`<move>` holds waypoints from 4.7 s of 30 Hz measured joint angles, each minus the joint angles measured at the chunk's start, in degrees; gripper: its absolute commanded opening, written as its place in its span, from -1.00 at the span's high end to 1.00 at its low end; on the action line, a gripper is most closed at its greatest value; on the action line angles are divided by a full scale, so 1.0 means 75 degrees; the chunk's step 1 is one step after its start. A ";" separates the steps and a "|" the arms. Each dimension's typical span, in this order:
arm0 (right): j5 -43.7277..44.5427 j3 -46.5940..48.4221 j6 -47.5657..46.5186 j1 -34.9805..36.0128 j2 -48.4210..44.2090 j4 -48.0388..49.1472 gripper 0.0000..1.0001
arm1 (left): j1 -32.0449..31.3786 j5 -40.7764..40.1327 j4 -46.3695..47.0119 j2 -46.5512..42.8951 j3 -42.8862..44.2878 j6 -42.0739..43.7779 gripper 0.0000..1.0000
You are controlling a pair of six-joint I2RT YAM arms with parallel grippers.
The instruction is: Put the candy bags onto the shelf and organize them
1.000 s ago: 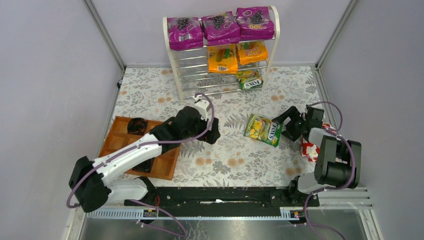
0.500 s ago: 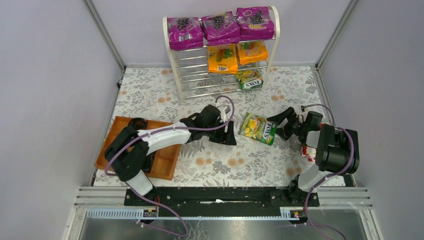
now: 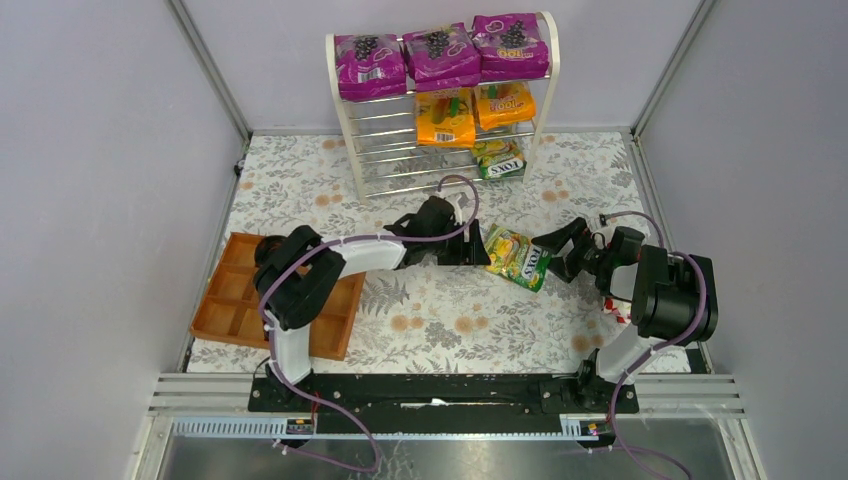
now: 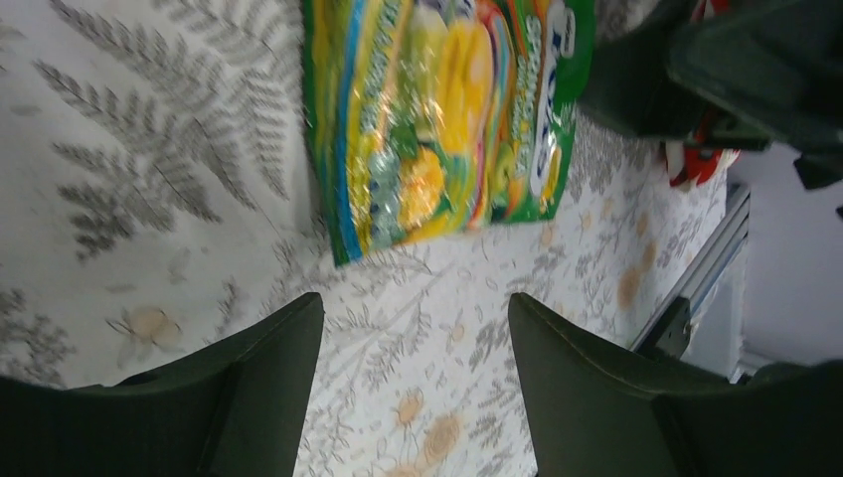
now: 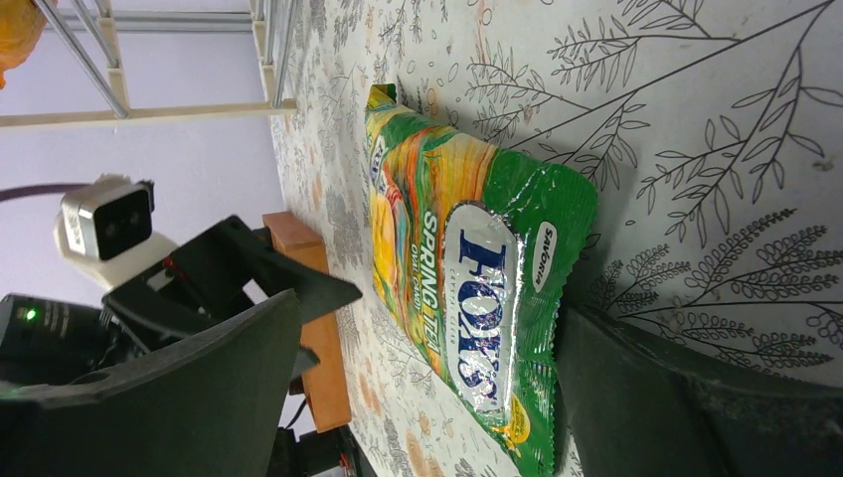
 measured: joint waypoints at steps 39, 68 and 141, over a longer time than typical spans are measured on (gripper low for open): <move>-0.0682 -0.1072 0.1897 0.1180 0.0600 0.2547 -0.55 | 0.0452 0.1903 0.3462 0.1448 -0.0752 -0.1597 -0.14; -0.0050 -0.1746 0.3255 0.1562 -0.0070 0.3159 0.61 | 0.0458 0.0542 0.0618 -0.1489 -0.1411 -0.0312 -0.38; 0.7586 0.7396 0.5042 0.4765 0.5665 0.2725 0.73 | -0.0079 -0.5619 -0.2046 -0.7606 -0.1856 0.3689 -0.93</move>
